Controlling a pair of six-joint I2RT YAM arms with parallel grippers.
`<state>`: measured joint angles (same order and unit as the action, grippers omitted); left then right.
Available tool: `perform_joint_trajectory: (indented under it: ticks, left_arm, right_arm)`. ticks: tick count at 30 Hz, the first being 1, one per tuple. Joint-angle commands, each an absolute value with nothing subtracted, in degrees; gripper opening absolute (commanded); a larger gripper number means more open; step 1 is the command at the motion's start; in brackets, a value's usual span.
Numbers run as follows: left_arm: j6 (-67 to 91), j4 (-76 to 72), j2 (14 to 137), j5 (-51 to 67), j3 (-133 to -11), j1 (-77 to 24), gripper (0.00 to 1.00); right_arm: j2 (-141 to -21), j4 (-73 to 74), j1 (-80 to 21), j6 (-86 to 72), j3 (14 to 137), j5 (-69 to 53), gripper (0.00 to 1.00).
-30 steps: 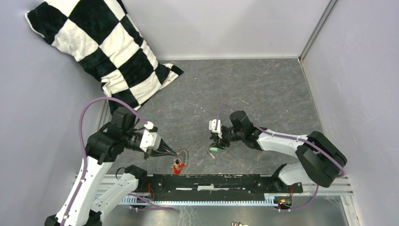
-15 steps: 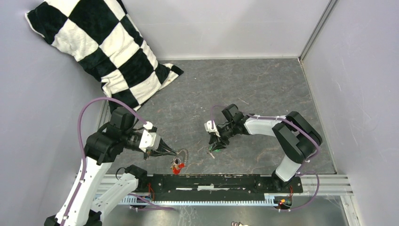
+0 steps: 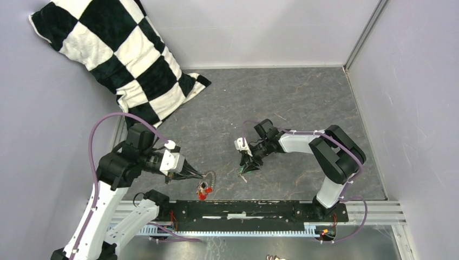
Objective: Put the keys on the keyring
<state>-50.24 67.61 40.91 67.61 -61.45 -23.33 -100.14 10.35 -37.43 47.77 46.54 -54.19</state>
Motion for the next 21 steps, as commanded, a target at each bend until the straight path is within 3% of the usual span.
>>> perform_joint_trajectory:
  ticks: [1,21]
  left_arm:
    - [-52.1,67.1,40.4,68.2,-63.4,-23.5,0.02]
    - [-52.0,67.1,39.3,67.2,-63.1,-23.5,0.02]
  right_arm:
    - [-101.0,9.3,-37.4,47.6,49.0,-55.3,0.44]
    - [-103.6,15.0,-38.2,51.8,52.0,-58.3,0.44]
